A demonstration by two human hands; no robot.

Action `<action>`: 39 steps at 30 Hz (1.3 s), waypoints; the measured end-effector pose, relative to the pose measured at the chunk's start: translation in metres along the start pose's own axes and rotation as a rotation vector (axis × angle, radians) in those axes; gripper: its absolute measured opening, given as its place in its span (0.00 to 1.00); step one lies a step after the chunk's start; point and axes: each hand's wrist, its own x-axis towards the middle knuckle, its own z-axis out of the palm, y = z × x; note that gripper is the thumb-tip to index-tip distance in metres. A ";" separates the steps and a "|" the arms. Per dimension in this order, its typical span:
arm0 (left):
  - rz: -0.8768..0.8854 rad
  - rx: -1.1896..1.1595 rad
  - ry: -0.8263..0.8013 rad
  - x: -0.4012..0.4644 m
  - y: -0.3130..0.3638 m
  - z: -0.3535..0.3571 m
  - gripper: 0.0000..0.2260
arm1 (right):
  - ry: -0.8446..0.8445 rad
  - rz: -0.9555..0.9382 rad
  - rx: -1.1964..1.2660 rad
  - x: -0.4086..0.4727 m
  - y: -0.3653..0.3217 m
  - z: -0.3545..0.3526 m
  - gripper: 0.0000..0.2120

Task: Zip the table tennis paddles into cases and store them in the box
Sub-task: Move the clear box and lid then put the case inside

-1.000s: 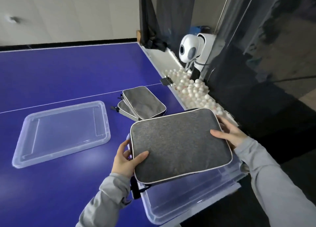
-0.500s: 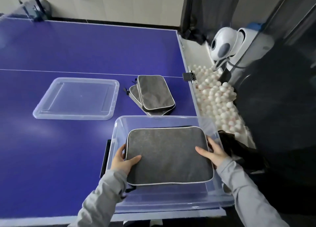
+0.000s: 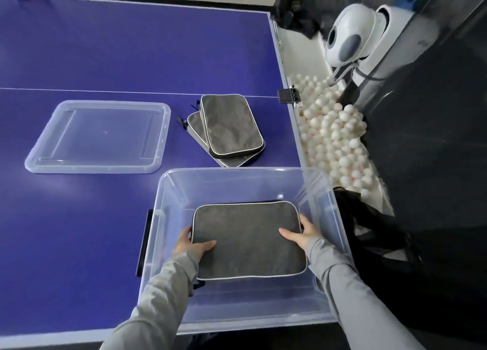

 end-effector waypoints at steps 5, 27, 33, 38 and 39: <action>0.010 0.120 0.005 0.003 -0.006 0.001 0.37 | 0.018 0.035 -0.036 0.003 0.010 0.003 0.24; 0.092 0.423 0.074 0.011 -0.011 0.005 0.32 | 0.052 0.053 -0.364 0.005 0.012 0.008 0.35; 0.099 0.483 0.022 0.010 -0.007 0.006 0.35 | 0.033 0.075 -0.478 0.002 0.004 0.009 0.39; 0.295 0.736 0.093 -0.003 -0.002 0.006 0.38 | 0.106 -0.058 -0.540 -0.008 -0.009 0.013 0.40; 0.350 0.787 0.105 -0.006 0.001 0.005 0.38 | 0.117 -0.100 -0.538 -0.011 -0.012 0.013 0.39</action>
